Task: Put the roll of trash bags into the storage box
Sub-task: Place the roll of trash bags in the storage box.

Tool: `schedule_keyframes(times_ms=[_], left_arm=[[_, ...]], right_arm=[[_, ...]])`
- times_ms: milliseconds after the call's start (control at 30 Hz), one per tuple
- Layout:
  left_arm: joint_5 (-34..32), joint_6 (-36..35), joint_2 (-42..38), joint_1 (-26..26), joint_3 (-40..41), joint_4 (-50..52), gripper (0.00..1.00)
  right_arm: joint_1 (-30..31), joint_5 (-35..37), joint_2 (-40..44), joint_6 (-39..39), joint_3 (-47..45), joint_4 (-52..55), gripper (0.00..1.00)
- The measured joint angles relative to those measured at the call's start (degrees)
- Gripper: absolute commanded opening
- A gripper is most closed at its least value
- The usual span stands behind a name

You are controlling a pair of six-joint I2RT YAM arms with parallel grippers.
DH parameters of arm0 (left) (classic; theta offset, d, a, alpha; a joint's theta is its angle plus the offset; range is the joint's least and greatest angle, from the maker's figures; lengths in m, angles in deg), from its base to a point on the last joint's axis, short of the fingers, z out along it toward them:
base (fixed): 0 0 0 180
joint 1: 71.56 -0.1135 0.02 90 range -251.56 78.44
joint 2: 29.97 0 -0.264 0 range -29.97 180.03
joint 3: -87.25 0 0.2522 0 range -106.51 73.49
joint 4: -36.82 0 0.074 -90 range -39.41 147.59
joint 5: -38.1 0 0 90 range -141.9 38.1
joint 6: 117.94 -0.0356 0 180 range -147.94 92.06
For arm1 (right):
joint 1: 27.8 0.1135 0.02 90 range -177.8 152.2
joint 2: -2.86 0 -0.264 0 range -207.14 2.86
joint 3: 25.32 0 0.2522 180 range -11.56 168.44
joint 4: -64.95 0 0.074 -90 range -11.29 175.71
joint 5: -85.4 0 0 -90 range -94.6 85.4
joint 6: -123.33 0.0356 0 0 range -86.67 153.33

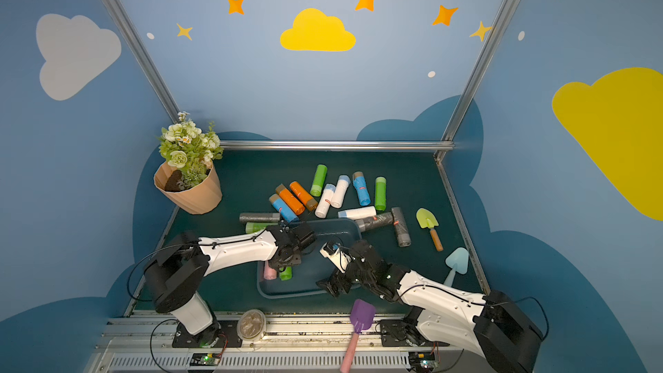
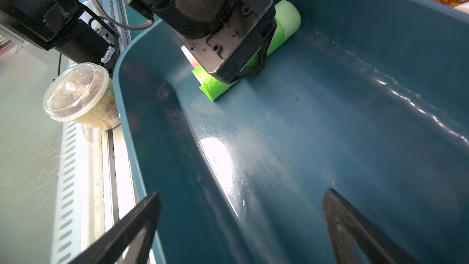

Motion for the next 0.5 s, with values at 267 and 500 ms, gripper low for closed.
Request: schedule_keyframes(times_ms=[267, 500], left_arm=[[-1.8, 0.2, -1.3, 1.6, -1.5, 3.0, 0.54], [-3.1, 1.1, -5.9, 3.3, -2.8, 5.2, 0.5]], right_arm=[[0.0, 0.4, -0.3, -0.5, 0.6, 0.2, 0.97], [0.0, 2.2, 0.0, -0.1, 0.6, 0.5, 0.97]])
